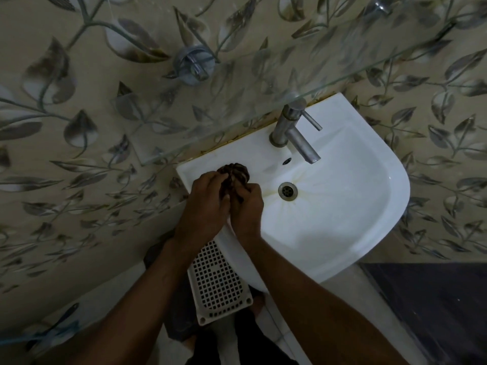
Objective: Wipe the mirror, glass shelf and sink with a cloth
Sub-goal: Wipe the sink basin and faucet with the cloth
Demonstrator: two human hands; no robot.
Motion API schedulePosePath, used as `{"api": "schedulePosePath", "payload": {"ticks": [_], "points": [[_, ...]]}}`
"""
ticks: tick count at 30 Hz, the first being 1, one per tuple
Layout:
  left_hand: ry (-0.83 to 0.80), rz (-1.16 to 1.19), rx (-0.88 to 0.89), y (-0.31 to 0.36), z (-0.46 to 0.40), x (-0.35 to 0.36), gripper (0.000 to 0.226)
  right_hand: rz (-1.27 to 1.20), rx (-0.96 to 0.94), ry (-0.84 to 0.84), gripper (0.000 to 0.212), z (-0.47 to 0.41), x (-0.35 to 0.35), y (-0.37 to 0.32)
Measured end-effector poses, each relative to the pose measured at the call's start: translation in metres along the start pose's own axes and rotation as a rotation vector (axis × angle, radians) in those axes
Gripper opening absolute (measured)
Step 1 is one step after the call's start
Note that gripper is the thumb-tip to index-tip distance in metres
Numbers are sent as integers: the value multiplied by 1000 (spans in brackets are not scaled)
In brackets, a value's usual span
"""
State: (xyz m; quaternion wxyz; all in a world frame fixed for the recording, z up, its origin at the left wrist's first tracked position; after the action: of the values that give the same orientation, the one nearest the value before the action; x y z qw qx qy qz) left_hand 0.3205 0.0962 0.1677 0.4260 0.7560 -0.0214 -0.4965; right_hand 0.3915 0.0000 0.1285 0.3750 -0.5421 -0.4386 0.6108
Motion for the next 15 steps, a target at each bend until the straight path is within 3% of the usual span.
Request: {"api": "schedulePosePath", "payload": {"ticks": [3, 8, 15], "points": [[28, -17, -22, 2, -4, -1, 44, 163, -86, -119, 21, 16, 2, -3], [42, -1, -30, -9, 1, -4, 39, 226, -171, -253, 23, 18, 0, 2], [29, 36, -11, -16, 3, 7, 44, 111, -62, -117, 15, 26, -11, 10]]}}
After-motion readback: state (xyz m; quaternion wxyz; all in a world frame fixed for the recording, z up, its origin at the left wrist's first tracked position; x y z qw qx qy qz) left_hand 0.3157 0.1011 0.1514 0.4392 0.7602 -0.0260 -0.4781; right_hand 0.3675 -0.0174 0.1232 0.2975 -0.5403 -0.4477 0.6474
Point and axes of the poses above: each hand's wrist, its own z-axis away from the middle knuckle, its own x-axis out of the palm, y = z × x, the point moved 6 cm from there along -z, towards the middle knuckle, and after that the axes turned 13 degrees about y, right-handed, at the moved point
